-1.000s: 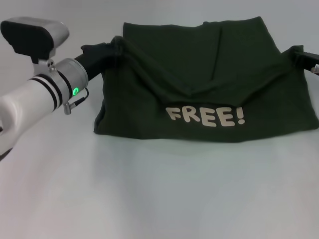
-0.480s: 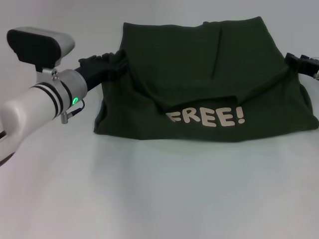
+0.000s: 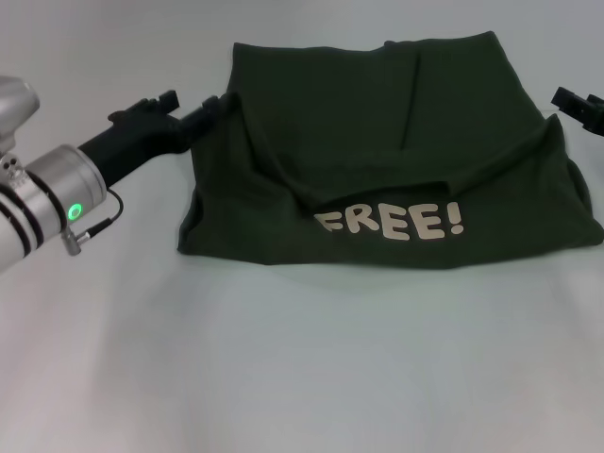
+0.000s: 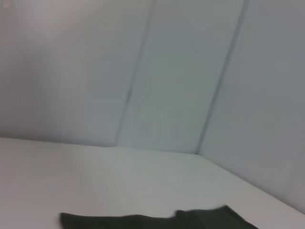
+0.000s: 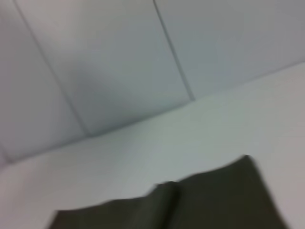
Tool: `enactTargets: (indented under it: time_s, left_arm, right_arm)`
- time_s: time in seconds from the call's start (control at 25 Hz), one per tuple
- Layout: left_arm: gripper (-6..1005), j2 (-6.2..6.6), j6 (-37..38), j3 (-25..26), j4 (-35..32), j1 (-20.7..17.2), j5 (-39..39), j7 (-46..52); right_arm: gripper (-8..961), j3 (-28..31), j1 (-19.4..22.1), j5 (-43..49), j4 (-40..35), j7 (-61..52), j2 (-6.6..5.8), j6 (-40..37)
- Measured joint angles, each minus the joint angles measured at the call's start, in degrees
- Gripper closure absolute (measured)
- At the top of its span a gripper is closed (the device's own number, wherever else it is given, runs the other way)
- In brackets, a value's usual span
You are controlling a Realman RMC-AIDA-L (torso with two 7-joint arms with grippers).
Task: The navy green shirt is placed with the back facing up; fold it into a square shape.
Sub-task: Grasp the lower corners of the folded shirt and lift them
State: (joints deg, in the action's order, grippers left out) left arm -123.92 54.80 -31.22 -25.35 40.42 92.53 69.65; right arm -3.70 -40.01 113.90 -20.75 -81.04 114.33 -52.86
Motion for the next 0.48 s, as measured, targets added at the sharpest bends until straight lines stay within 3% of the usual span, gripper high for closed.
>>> enactTargets:
  time_s: [0.2, 0.48]
  left_arm:
    - [299, -0.06, 4.46, -7.51, -4.10, -4.48, -0.05, 1.36]
    - [301, 0.01, 5.92, -10.22, -5.62, -8.50, 0.23, 0.63]
  right_arm:
    - [343, -1.78, 4.02, 0.35, -4.26, -5.95, 0.26, -11.19]
    - [344, -8.78, 9.25, 0.56, -9.75, -16.47, -0.31, -18.57]
